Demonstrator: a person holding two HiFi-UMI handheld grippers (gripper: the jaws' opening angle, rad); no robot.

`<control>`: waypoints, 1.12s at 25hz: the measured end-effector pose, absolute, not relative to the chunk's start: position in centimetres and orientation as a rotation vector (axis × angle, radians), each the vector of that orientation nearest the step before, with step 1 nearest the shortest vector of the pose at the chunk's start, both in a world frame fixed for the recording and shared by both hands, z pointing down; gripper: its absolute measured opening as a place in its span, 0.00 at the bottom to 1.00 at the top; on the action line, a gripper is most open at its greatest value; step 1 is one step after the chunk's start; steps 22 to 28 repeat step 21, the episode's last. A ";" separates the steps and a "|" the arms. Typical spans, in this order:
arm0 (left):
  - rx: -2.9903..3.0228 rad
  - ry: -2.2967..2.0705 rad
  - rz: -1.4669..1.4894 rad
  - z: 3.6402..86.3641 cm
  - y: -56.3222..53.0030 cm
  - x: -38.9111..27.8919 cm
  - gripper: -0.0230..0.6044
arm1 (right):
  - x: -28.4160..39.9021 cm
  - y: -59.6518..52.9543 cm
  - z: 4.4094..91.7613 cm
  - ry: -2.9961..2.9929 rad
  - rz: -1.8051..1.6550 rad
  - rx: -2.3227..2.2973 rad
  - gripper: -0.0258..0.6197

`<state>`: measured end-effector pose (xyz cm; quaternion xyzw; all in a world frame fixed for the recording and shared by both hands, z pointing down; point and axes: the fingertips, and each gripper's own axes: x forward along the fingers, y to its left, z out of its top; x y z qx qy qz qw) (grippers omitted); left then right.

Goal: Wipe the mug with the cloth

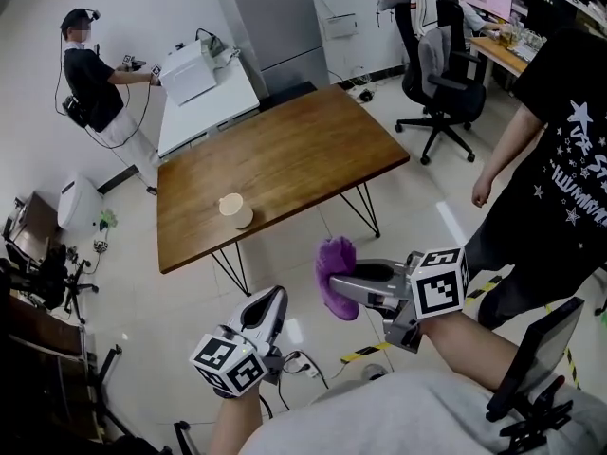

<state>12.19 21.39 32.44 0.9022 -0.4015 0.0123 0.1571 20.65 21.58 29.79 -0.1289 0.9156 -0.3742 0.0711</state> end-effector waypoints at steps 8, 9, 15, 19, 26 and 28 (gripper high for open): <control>2.619 -1.081 0.011 32.7 24.5 11.1 0.04 | 18.4 24.8 30.8 2.740 -1.144 -0.413 0.20; 2.621 -1.076 0.011 32.8 24.9 10.8 0.04 | 18.0 25.2 30.9 2.742 -1.146 -0.414 0.20; 2.618 -1.058 -0.004 33.0 26.0 10.1 0.04 | 16.9 26.5 31.1 2.745 -1.161 -0.413 0.20; 2.616 -1.052 0.001 33.1 26.2 10.3 0.04 | 16.8 26.4 31.9 2.743 -1.175 -0.418 0.20; 2.614 -1.050 0.008 33.2 26.2 10.1 0.04 | 16.4 26.4 32.3 2.741 -1.184 -0.419 0.20; 2.614 -1.050 0.008 33.2 26.2 10.1 0.04 | 16.4 26.4 32.3 2.741 -1.184 -0.419 0.20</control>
